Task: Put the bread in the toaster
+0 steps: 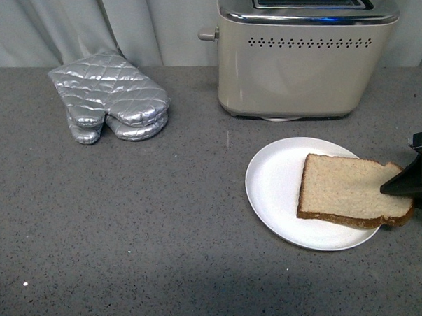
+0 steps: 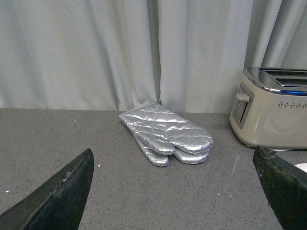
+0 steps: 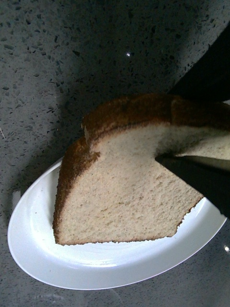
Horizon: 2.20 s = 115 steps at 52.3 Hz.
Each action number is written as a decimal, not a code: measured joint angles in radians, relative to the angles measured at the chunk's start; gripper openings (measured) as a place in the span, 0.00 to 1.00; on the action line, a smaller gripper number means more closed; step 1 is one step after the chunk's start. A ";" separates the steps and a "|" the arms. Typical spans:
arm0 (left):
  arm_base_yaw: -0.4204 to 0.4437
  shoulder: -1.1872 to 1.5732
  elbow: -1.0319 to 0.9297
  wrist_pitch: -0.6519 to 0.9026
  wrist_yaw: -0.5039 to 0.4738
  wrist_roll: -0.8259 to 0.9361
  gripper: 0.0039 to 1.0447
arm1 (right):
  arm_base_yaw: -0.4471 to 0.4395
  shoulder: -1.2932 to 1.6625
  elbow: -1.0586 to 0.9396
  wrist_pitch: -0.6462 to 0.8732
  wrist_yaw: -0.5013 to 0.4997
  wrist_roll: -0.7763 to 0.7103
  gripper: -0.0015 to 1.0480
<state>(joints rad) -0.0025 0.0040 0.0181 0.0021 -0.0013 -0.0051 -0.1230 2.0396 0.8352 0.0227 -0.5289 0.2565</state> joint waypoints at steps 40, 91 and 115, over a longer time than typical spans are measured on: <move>0.000 0.000 0.000 0.000 0.000 0.000 0.94 | 0.214 -0.682 0.036 0.228 0.329 0.920 0.01; 0.000 0.000 0.000 0.000 0.000 0.000 0.94 | 0.409 -0.273 0.450 -0.085 0.694 1.294 0.01; 0.000 0.000 0.000 -0.001 0.000 0.000 0.94 | 0.409 -0.149 0.586 -0.205 0.693 1.322 0.01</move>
<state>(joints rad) -0.0025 0.0040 0.0181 0.0013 -0.0013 -0.0051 0.2859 1.8908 1.4212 -0.1822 0.1642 1.5784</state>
